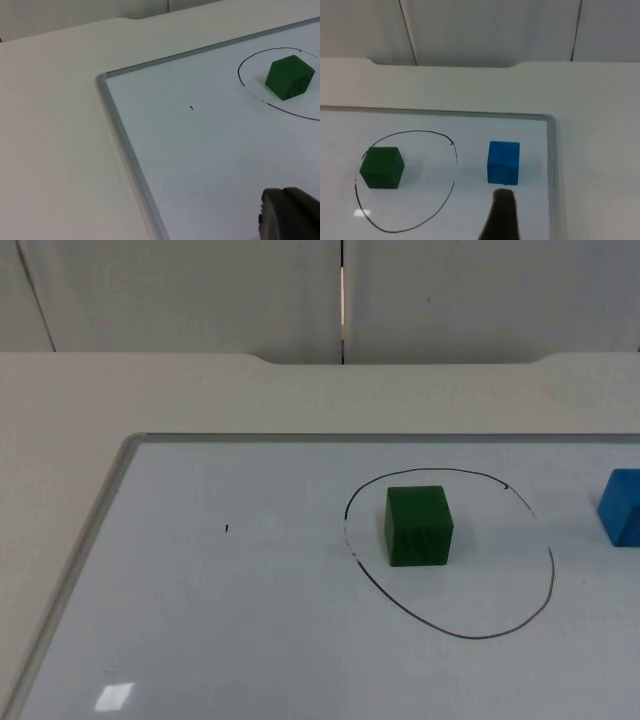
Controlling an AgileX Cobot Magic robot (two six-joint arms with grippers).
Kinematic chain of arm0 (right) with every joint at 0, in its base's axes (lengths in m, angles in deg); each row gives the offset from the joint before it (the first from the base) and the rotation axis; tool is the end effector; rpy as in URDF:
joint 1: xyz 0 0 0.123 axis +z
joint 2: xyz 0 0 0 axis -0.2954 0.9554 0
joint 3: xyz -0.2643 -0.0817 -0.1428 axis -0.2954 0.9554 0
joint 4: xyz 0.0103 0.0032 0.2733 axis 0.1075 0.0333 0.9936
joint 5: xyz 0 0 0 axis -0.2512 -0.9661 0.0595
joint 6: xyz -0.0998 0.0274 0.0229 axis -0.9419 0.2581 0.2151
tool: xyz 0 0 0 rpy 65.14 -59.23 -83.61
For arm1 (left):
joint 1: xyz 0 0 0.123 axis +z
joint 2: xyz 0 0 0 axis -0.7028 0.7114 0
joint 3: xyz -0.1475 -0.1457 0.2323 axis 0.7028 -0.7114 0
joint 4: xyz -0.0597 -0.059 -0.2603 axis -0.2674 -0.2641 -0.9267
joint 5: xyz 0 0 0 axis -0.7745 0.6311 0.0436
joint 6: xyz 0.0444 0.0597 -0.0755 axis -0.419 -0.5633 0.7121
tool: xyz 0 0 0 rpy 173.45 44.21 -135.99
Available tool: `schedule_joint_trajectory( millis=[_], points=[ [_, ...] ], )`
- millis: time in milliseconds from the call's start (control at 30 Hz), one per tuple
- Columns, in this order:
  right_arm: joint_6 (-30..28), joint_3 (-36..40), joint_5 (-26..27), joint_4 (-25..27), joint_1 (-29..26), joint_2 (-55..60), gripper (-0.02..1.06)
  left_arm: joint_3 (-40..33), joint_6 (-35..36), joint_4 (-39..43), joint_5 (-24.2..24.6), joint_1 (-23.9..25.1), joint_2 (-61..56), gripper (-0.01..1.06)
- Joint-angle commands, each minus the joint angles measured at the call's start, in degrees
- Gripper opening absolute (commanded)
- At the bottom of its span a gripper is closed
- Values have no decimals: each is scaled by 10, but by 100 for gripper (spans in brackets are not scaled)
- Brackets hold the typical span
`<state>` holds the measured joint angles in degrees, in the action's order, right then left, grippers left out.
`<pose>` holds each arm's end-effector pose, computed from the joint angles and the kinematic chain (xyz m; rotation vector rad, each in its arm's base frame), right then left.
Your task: Push the two cubes into the marked area.
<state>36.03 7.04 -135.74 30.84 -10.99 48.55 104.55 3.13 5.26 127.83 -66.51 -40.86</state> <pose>0.0376 0.0025 0.3369 -0.0373 2.0035 0.0933 0.0007 -0.0027 0.2799 0.3936 2.0323 -0.2647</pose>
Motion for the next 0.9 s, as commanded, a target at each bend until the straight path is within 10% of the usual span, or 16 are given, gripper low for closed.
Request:
schedule_joint_trajectory(
  millis=[0, 567, 867],
  points=[
    [11, -14, 21, -3, -3, 36, 61, -3, -3, -3, 2, 2, -3, 0],
    [71, -109, 95, -34, -3, 392, 0, -3, -3, -3, 2, 2, -3, 0],
    [120, -118, 154, -110, -3, 494, 0, -3, -3, -3, 2, 2, -3, 0]
  ],
)
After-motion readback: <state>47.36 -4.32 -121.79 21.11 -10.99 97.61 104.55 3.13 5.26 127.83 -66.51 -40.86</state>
